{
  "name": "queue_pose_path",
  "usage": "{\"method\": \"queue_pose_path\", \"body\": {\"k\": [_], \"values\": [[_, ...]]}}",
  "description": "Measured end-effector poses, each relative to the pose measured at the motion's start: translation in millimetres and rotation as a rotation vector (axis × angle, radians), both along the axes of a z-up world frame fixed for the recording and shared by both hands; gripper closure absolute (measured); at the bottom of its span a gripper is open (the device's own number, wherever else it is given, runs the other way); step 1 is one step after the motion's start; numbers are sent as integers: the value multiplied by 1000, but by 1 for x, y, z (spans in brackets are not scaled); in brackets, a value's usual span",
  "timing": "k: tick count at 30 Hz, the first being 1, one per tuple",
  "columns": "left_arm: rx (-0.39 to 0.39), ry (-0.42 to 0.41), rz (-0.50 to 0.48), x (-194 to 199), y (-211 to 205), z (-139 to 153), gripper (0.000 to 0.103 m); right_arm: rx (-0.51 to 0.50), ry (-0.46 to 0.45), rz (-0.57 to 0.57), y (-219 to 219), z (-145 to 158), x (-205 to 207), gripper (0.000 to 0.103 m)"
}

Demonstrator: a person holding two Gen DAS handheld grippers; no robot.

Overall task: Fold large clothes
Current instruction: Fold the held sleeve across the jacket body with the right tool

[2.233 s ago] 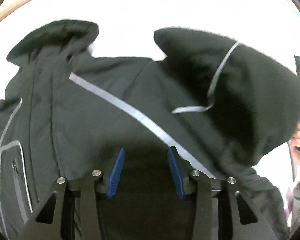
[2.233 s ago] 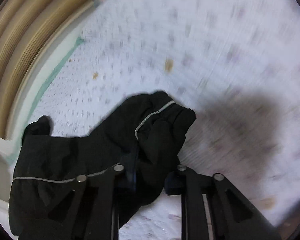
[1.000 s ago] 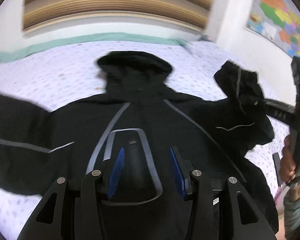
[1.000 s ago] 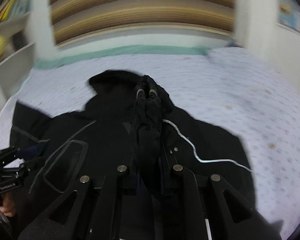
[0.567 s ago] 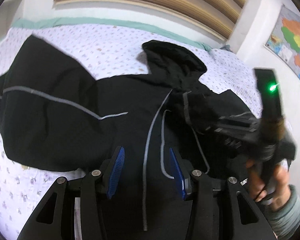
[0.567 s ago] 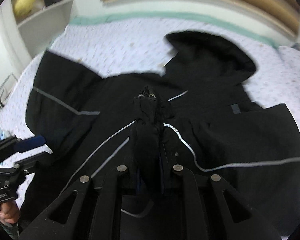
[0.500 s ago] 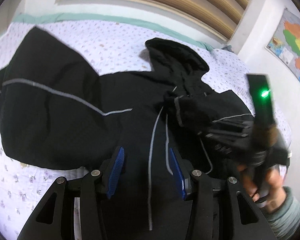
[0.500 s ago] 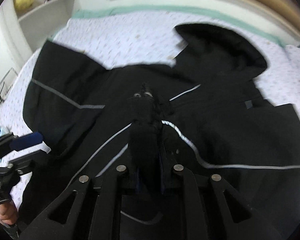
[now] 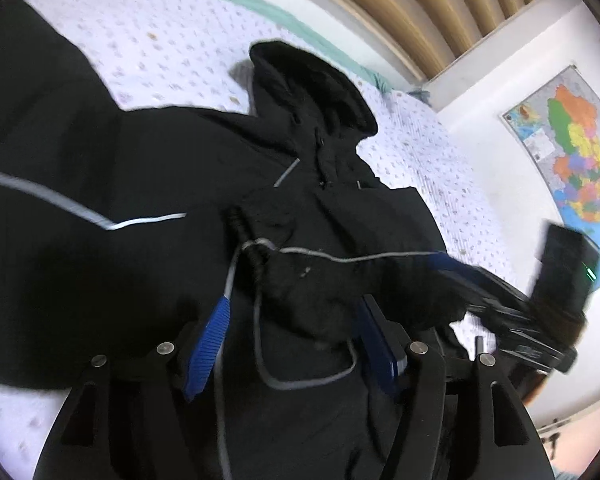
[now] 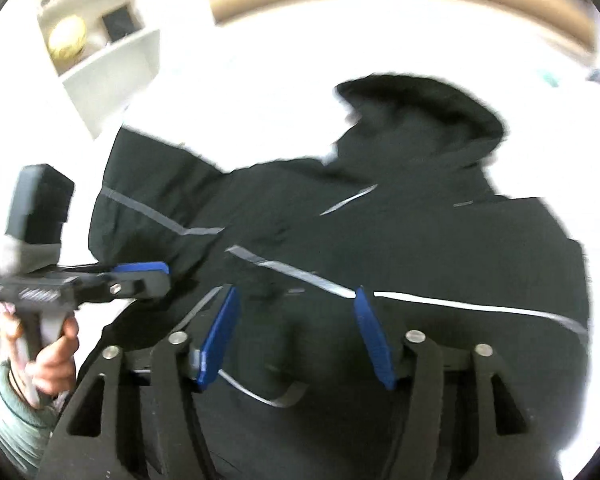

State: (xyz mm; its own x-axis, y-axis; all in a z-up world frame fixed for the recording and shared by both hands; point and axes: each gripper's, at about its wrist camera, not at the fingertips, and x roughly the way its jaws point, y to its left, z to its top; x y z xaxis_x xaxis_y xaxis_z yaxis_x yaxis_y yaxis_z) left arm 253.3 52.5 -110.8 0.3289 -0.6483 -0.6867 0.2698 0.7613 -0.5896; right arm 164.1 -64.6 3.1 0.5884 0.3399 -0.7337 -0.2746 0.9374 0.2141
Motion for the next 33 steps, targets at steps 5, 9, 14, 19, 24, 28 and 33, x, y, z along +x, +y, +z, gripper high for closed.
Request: {"method": "queue_pose_path", "body": {"k": [5, 9, 14, 19, 24, 28, 33], "values": [[68, 57, -2, 31, -38, -27, 36, -116, -59, -199, -74, 17, -25, 39], [162, 20, -8, 39, -69, -39, 68, -160, -1, -333, -126, 1, -29, 39], [225, -119, 31, 33, -65, -11, 82, -224, 99, -402, -151, -33, -15, 39], [129, -207, 129, 30, 1, 39, 82, -184, 133, -343, -127, -47, 4, 39], [270, -32, 129, 35, 29, -12, 82, -226, 159, -222, -71, -74, 29, 39], [352, -12, 107, 36, 22, -41, 78, -319, 230, -225, -44, -117, 46, 38], [411, -97, 119, 21, 16, -18, 73, -290, 253, -244, -49, -112, 48, 38]]}}
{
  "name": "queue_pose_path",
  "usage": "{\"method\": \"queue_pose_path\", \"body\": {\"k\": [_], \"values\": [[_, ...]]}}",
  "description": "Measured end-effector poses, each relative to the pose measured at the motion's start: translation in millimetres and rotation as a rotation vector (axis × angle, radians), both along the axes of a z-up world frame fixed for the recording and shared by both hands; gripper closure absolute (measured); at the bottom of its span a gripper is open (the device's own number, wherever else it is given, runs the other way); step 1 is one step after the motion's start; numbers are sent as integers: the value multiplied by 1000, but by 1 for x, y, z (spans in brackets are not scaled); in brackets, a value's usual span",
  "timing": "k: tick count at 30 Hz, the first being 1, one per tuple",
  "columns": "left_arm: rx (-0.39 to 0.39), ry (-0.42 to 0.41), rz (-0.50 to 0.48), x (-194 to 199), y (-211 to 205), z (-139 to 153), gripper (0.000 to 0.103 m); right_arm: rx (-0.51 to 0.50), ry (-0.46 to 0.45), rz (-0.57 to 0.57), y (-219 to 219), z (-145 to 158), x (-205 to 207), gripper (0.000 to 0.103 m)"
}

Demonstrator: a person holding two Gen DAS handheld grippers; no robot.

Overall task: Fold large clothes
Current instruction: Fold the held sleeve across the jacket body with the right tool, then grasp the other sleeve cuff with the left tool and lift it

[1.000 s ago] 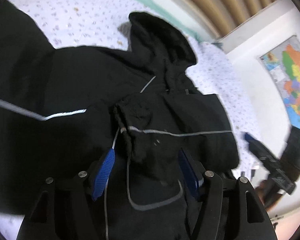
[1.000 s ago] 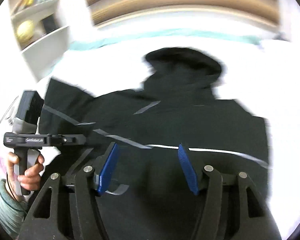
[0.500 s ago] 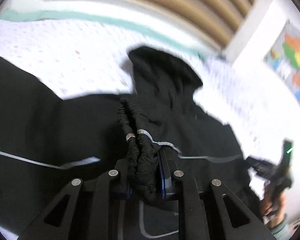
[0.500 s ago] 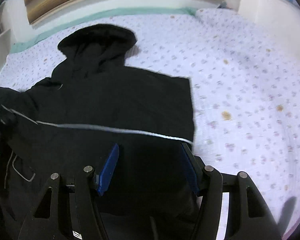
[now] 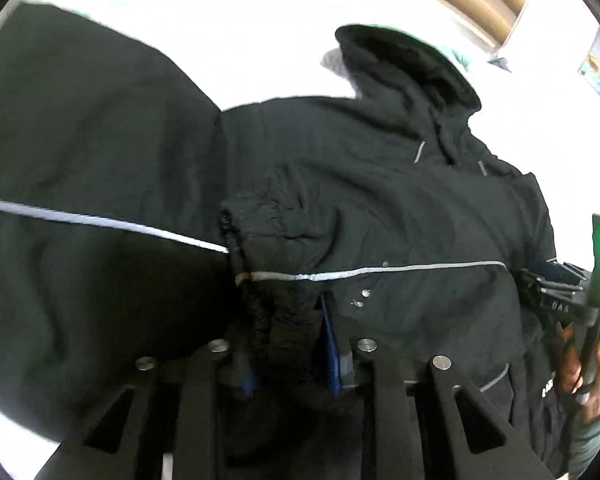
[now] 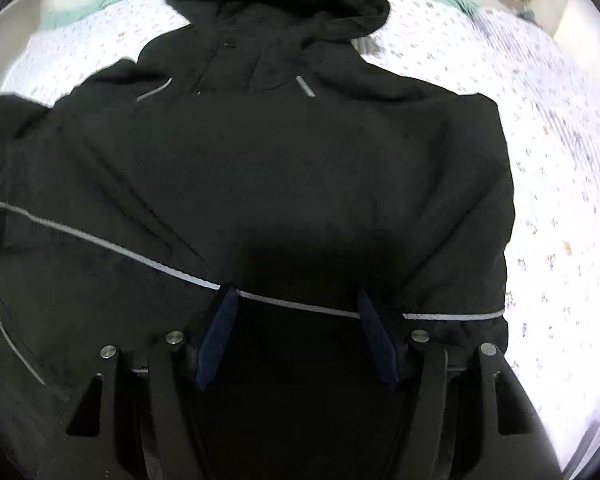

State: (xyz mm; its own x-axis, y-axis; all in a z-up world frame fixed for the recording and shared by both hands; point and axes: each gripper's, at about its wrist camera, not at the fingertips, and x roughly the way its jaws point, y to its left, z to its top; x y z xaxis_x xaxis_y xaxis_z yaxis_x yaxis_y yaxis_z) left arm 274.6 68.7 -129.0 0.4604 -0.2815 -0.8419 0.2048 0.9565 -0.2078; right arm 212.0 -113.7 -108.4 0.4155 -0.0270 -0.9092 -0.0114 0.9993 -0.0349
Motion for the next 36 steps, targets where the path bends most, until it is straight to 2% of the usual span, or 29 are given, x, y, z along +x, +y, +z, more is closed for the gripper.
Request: {"method": "queue_pose_path", "body": {"k": [2, 4, 5, 7, 9, 12, 14, 16, 17, 20, 22, 25, 28, 31, 33, 36], "values": [[-9, -60, 18, -16, 6, 21, 68, 19, -13, -4, 2, 13, -5, 38], [-41, -126, 17, -27, 11, 44, 54, 75, -56, 24, 11, 31, -15, 38], [-66, -153, 15, -32, 11, 54, 52, 94, -84, 42, 20, 42, -21, 38], [-132, -145, -21, -32, 5, 59, 52, 112, -125, 78, 45, 61, -26, 37], [-141, -95, -50, -27, -9, 48, 52, 114, -138, 96, 68, 68, -27, 38], [-54, 58, -18, -5, -24, -1, 53, 88, -130, 101, 94, 58, -20, 38], [-54, 72, -15, 2, -28, -13, 53, 75, -89, 90, 100, 38, -12, 38], [-49, 53, -32, 0, -30, -1, 53, 46, -40, 77, 103, 10, -5, 38], [-56, 36, -46, -6, -27, 8, 53, 41, -47, 77, 103, 0, -3, 36], [-145, -71, -87, -33, -3, 44, 53, 52, -135, 97, 103, -7, -8, 31], [-210, -145, -60, -46, 31, 69, 52, 59, -170, 102, 101, -9, -14, 31], [-288, -235, 106, -57, 113, 97, 52, 52, -193, 102, 101, -10, -18, 30], [-331, -271, 370, -56, 199, 102, 51, 39, -207, 102, 103, -12, -18, 30], [-324, -276, 608, -38, 269, 80, 51, 42, -217, 101, 104, -12, -20, 30], [-360, -249, 664, -22, 292, 58, 51, 46, -221, 102, 103, -11, -21, 30], [-482, -186, 702, 13, 314, 15, 51, 55, -226, 107, 103, -11, -22, 28]]}}
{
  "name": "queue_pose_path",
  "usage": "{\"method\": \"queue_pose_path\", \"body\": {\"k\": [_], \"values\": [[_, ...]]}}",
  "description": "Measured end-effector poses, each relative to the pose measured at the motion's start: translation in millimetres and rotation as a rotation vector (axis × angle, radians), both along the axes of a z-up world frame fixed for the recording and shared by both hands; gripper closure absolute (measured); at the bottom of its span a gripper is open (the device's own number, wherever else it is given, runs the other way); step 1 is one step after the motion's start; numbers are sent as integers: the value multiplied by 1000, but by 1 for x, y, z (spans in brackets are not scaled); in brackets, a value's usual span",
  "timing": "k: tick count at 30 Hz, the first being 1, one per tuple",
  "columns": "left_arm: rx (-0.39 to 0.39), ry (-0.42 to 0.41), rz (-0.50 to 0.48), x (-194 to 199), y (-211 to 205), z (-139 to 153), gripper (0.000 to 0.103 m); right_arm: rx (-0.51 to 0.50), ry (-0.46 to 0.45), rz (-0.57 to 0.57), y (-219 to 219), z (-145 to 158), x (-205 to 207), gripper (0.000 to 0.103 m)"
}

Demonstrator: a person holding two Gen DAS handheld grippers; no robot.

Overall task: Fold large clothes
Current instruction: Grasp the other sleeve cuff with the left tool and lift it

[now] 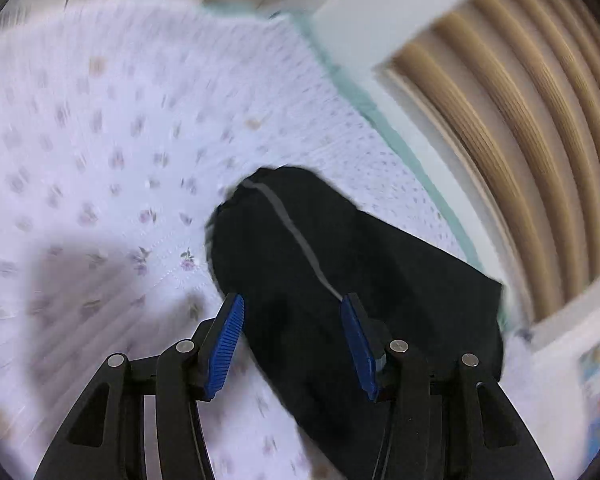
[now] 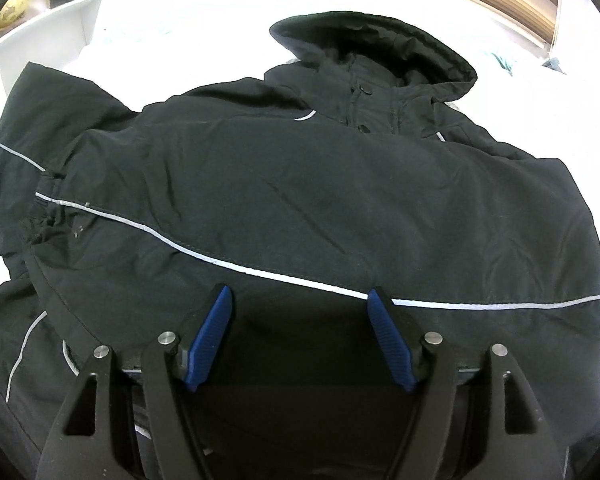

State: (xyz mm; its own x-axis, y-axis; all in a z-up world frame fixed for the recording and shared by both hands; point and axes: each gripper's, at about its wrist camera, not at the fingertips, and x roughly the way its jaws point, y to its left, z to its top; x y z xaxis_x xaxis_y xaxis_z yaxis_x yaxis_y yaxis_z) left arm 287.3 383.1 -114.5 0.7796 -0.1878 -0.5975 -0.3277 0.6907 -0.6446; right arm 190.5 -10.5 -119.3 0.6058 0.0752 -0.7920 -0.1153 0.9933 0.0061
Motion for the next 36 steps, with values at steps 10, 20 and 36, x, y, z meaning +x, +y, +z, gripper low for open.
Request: {"method": "queue_pose_path", "body": {"k": [10, 20, 36], "values": [[-135, -62, -25, 49, 23, -50, 46, 5, -18, 0, 2, -1, -2, 26], [382, 49, 232, -10, 12, 20, 84, 6, -19, 0, 2, 0, -2, 26], [15, -31, 247, -46, 74, -37, 46, 8, -20, 5, 3, 0, -1, 23]]}}
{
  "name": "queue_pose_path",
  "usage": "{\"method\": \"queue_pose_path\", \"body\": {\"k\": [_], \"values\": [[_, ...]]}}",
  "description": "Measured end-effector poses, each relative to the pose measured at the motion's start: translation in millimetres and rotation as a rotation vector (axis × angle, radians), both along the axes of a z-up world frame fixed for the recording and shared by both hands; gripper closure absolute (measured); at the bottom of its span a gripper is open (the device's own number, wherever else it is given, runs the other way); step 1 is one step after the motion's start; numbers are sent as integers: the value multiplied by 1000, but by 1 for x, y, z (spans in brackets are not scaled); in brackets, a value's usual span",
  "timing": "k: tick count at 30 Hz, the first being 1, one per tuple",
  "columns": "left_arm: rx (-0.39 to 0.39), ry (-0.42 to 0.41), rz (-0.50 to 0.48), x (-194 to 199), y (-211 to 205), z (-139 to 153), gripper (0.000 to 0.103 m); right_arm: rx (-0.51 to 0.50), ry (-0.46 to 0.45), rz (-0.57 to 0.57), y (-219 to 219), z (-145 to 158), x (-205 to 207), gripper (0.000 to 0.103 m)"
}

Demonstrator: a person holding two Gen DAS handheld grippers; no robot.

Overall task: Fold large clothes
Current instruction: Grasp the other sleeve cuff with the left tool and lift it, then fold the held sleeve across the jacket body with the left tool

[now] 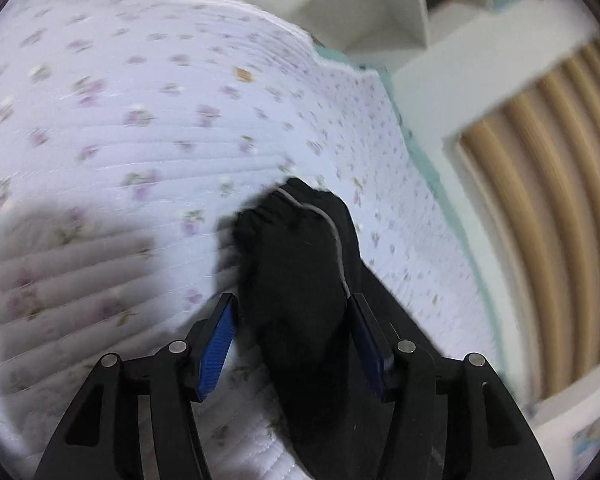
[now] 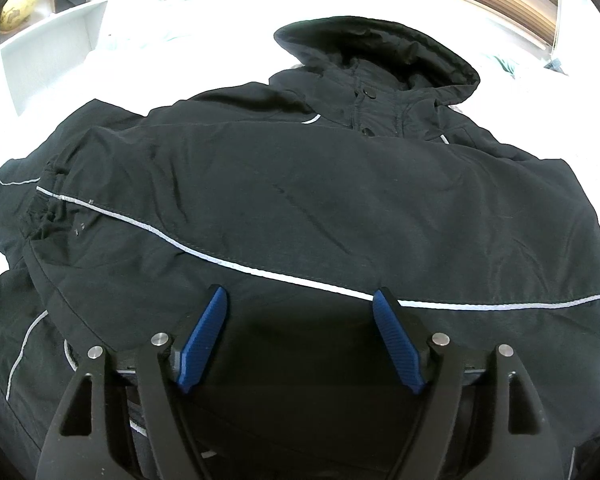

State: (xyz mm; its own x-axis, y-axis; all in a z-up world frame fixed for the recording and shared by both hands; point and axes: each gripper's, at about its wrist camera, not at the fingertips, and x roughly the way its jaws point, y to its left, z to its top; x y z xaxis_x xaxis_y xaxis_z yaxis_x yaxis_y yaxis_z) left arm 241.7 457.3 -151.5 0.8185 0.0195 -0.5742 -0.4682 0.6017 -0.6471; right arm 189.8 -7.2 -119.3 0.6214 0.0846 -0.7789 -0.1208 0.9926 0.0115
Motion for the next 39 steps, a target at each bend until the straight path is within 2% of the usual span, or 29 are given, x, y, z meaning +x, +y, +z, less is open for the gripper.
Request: {"method": "queue_pose_path", "body": {"k": [2, 4, 8, 12, 15, 17, 21, 26, 30, 32, 34, 36, 39], "values": [[84, 45, -55, 16, -19, 7, 74, 1, 0, -1, 0, 0, 0, 23], [191, 59, -74, 22, -38, 23, 83, 0, 0, -1, 0, -1, -1, 23], [320, -57, -187, 12, -95, 78, 85, 1, -2, -3, 1, 0, -1, 23], [426, -164, -362, 2, -175, 137, 86, 34, 24, 1, 0, 8, 0, 23], [412, -220, -510, -5, -241, 162, 86, 119, 44, -3, -9, 24, -6, 24], [423, -212, -616, -3, -291, 167, 86, 146, 33, -8, -15, 37, -15, 24], [423, -161, -802, 5, -377, 162, 86, 124, -34, 16, -23, 74, -42, 24], [484, -70, -984, 4, -476, 137, 86, 117, -85, 28, -39, 105, -62, 24], [426, 41, -1113, 12, -534, 97, 86, 131, -73, -8, -58, 110, -67, 24], [393, 97, -1155, 19, -547, 71, 85, 126, -56, -29, -66, 105, -68, 24], [325, 178, -1217, 25, -559, 40, 80, 113, -30, -44, -71, 99, -68, 24], [280, 209, -1257, 27, -565, 22, 71, 108, 7, -57, -77, 90, -65, 24], [167, 154, -1292, 23, -559, 22, 52, 137, 47, -73, -89, 82, -60, 24]]}}
